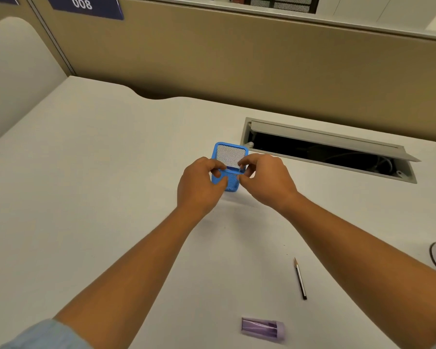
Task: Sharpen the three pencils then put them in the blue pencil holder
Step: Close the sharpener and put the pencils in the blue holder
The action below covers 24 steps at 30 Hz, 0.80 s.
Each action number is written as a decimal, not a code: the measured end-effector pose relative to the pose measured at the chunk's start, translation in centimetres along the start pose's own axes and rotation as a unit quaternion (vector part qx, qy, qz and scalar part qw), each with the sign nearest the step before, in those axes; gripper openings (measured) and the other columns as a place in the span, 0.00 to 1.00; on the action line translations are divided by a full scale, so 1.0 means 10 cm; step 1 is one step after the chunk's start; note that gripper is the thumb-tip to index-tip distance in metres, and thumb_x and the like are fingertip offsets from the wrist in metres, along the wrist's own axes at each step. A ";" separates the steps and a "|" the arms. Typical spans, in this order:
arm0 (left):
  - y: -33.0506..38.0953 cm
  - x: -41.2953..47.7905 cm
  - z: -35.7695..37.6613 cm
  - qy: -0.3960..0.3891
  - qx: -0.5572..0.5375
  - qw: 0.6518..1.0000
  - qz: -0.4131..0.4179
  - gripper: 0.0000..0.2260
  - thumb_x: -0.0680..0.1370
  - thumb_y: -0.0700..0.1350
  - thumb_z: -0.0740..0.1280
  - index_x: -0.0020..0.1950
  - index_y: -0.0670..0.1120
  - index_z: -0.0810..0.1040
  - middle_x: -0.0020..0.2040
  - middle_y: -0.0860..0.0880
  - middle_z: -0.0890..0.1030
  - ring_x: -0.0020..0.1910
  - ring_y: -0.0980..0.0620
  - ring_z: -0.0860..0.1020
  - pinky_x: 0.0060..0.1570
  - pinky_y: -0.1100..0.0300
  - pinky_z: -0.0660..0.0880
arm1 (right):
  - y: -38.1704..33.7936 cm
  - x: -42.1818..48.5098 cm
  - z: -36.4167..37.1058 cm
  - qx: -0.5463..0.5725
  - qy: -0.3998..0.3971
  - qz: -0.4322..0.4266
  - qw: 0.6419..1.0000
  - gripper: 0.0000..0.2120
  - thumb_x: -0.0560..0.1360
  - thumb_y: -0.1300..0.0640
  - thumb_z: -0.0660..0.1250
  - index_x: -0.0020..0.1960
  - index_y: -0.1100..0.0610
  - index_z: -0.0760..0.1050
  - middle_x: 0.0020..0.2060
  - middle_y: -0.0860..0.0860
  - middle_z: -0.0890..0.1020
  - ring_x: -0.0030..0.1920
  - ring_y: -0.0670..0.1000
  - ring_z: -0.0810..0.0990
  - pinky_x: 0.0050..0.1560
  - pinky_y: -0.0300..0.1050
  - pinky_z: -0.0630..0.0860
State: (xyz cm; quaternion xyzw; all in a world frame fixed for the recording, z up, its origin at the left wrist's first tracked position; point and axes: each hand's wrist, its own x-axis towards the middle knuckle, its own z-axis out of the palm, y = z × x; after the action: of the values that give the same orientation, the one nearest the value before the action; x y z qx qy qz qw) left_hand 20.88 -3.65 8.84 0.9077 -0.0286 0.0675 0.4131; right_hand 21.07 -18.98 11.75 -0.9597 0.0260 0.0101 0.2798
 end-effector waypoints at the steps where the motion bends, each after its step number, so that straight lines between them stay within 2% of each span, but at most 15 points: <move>1: 0.00 -0.03 -0.01 0.001 -0.001 1.000 0.000 0.11 0.72 0.43 0.75 0.54 0.49 0.81 0.46 0.51 0.81 0.38 0.54 0.75 0.38 0.67 0.72 | 0.01 -0.03 -0.02 0.003 -0.002 0.002 1.000 0.15 0.74 0.58 0.70 0.60 0.52 0.79 0.48 0.51 0.85 0.47 0.50 0.81 0.45 0.41 0.76; 4: 0.01 -0.17 -0.04 0.006 -0.005 1.000 -0.005 0.11 0.72 0.44 0.75 0.53 0.49 0.81 0.45 0.53 0.80 0.35 0.56 0.72 0.38 0.65 0.72 | 0.06 -0.15 -0.10 0.015 0.008 0.016 1.000 0.14 0.74 0.58 0.71 0.59 0.51 0.79 0.41 0.48 0.84 0.43 0.48 0.80 0.45 0.42 0.75; 7: -0.04 -0.45 -0.02 -0.005 0.010 1.000 -0.018 0.08 0.73 0.48 0.73 0.51 0.52 0.81 0.43 0.56 0.78 0.35 0.58 0.73 0.37 0.64 0.72 | 0.21 -0.36 -0.21 0.032 0.026 0.052 0.998 0.10 0.74 0.58 0.70 0.56 0.52 0.80 0.41 0.48 0.83 0.43 0.48 0.79 0.45 0.41 0.74; 9: -0.13 -0.73 0.03 -0.030 0.027 0.999 -0.015 0.09 0.74 0.50 0.72 0.53 0.52 0.80 0.46 0.56 0.79 0.40 0.56 0.76 0.41 0.62 0.73 | 0.39 -0.57 -0.27 0.041 0.032 0.077 0.996 0.06 0.75 0.59 0.68 0.51 0.54 0.81 0.42 0.50 0.83 0.42 0.48 0.80 0.43 0.40 0.73; 11: -0.27 -1.03 0.10 -0.055 0.062 0.997 0.014 0.12 0.76 0.51 0.70 0.57 0.50 0.80 0.54 0.53 0.80 0.52 0.52 0.79 0.51 0.59 0.74 | 0.59 -0.83 -0.29 0.036 0.027 0.108 0.993 0.05 0.75 0.60 0.67 0.47 0.54 0.81 0.42 0.49 0.84 0.41 0.48 0.80 0.41 0.39 0.74; 13: -0.43 -1.28 0.20 -0.094 0.120 0.988 0.033 0.17 0.78 0.52 0.65 0.65 0.49 0.76 0.67 0.51 0.76 0.67 0.49 0.73 0.65 0.55 0.68 | 0.81 -1.05 -0.28 0.021 0.008 0.158 0.987 0.04 0.74 0.60 0.67 0.44 0.53 0.80 0.41 0.49 0.84 0.39 0.48 0.81 0.39 0.42 0.77; 15: -0.54 -1.46 0.29 -0.125 0.168 0.977 0.043 0.22 0.81 0.55 0.58 0.72 0.48 0.69 0.75 0.49 0.67 0.76 0.48 0.62 0.73 0.53 0.59 | 0.99 -1.24 -0.22 0.010 -0.016 0.203 0.979 0.03 0.73 0.59 0.68 0.43 0.53 0.80 0.40 0.48 0.83 0.39 0.48 0.81 0.40 0.43 0.78; 18: -0.59 -1.58 0.34 -0.125 0.214 0.966 0.070 0.27 0.79 0.59 0.48 0.75 0.48 0.65 0.78 0.49 0.62 0.78 0.48 0.58 0.76 0.52 0.53 | 1.12 -1.46 -0.14 0.005 -0.034 0.234 0.972 0.02 0.72 0.55 0.70 0.42 0.53 0.79 0.39 0.48 0.83 0.39 0.49 0.81 0.39 0.43 0.77; 21: -0.57 -1.61 0.34 -0.125 0.227 0.963 0.078 0.28 0.79 0.58 0.46 0.75 0.48 0.64 0.78 0.49 0.62 0.78 0.48 0.57 0.76 0.51 0.53 | 1.15 -1.62 -0.07 0.011 -0.044 0.241 0.970 0.07 0.71 0.51 0.72 0.43 0.53 0.78 0.39 0.48 0.83 0.41 0.51 0.81 0.41 0.44 0.77; 24: -0.56 -1.63 0.34 -0.127 0.234 0.961 0.075 0.27 0.80 0.57 0.46 0.76 0.47 0.64 0.78 0.49 0.63 0.78 0.48 0.57 0.76 0.50 0.55 | 1.13 -1.72 0.00 0.000 -0.043 0.238 0.970 0.06 0.70 0.52 0.72 0.45 0.52 0.78 0.40 0.47 0.83 0.41 0.51 0.81 0.42 0.45 0.78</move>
State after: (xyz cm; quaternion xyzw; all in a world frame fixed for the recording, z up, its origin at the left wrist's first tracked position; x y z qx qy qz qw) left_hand 5.69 -2.58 0.06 0.9754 -0.1321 -0.0128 0.1759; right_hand 3.26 -27.74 6.32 -0.9247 0.2414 0.1174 0.2700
